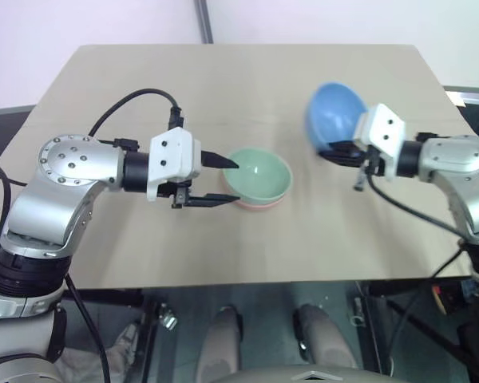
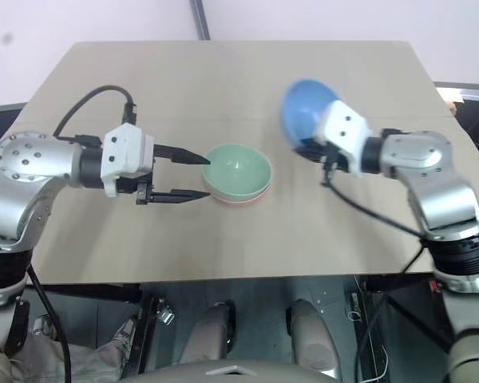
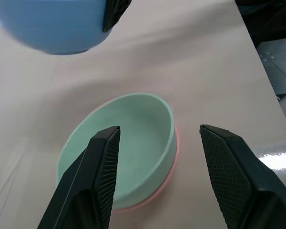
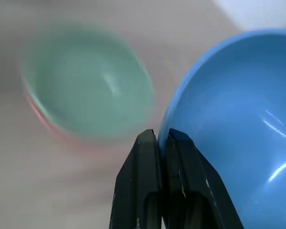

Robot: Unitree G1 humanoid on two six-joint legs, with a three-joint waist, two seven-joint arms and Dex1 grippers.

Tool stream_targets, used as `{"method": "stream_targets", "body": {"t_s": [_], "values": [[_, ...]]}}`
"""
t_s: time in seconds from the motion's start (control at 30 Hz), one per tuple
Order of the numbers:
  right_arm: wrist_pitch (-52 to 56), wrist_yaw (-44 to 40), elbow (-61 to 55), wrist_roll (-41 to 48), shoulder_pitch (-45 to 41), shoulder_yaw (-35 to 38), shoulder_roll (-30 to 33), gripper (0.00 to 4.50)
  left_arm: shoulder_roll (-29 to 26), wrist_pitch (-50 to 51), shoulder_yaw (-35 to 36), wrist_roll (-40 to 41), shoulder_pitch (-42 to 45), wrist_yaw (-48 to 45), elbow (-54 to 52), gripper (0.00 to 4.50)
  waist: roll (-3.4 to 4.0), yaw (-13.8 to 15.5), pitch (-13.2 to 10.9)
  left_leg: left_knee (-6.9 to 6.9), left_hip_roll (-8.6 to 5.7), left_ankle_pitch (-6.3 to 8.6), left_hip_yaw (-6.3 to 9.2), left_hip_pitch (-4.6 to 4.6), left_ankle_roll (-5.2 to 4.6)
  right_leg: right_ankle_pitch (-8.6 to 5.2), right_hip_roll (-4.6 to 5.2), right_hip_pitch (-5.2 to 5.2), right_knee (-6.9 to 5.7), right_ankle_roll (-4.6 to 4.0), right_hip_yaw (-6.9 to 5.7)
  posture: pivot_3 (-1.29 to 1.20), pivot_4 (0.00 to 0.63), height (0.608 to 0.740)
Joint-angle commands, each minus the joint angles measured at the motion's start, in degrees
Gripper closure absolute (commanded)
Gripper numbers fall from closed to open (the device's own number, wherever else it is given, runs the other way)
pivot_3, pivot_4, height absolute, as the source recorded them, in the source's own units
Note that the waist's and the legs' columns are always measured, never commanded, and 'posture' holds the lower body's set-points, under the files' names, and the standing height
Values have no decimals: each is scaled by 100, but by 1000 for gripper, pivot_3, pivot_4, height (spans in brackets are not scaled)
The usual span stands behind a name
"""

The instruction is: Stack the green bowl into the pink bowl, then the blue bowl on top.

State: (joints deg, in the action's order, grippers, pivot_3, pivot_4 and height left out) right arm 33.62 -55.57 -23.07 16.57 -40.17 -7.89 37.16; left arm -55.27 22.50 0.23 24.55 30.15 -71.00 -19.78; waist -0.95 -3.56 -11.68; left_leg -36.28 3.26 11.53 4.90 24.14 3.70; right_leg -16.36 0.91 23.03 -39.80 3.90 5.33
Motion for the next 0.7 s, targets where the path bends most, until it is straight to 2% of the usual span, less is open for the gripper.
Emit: {"method": "stream_targets", "body": {"t_s": [0.03,0.13,0.2,0.23,0.33,0.43,0.5,0.6,0.63,0.67,0.7], "values": [[220,118,-454,303,-195,-222,-343,4445,-169,-41,322,41,-140,45,-141,1675,-2,43,0,-2,0,0,1,5,0,0,1,0,1,0,-2,0,150,740],[154,-28,-210,220,-278,-668,-540,4445,-242,30,455,74,-299,109,-241,1675,-3,91,0,-6,-1,0,2,8,0,0,2,2,1,0,-5,0,150,740],[-84,-37,117,24,-283,-917,-657,3659,-296,84,564,113,-408,142,-322,1675,-3,98,0,-5,0,0,3,5,0,0,1,2,0,-1,-6,0,150,740],[-254,-16,267,-120,-273,-1036,-700,3414,-325,114,623,137,-467,164,-371,1675,-3,97,0,-5,0,0,3,5,0,0,0,2,-2,-1,-6,0,150,740],[-460,89,415,-291,-236,-1099,-778,1962,-374,255,749,221,-594,259,-529,1675,-2,106,0,-5,0,0,3,5,0,0,0,3,-2,-1,-6,0,150,740],[-531,203,283,-304,-155,-933,-763,1962,-361,278,905,308,-715,351,-659,1675,-2,108,0,-5,0,0,3,8,0,0,0,4,-1,-1,-6,0,150,740],[-333,241,3,-45,-27,-573,-650,1962,-314,464,1099,508,-812,473,-747,1675,-2,115,0,-4,0,0,4,8,0,0,1,4,0,-1,-6,0,150,740],[769,184,-805,897,616,644,21,1962,-395,876,1695,765,-1285,617,-797,1675,-5,124,0,-3,0,0,7,16,0,0,2,6,2,-1,-10,0,150,740],[1124,147,-1051,1129,936,1084,367,1419,-406,993,1981,867,-1501,622,-788,1675,-4,121,0,-5,-1,0,6,14,0,1,3,5,1,-1,-10,0,150,740],[1356,166,-1253,1221,1233,1464,648,1184,-402,1015,2220,921,-1661,620,-750,1675,-2,132,-1,-4,-1,0,6,12,0,0,3,5,0,-2,-9,0,150,740],[1524,291,-1411,1262,1456,1759,822,699,-430,1073,2404,1004,-1818,569,-745,1675,-4,140,0,4,0,0,7,12,0,0,3,5,4,-3,-10,0,150,740]]}}
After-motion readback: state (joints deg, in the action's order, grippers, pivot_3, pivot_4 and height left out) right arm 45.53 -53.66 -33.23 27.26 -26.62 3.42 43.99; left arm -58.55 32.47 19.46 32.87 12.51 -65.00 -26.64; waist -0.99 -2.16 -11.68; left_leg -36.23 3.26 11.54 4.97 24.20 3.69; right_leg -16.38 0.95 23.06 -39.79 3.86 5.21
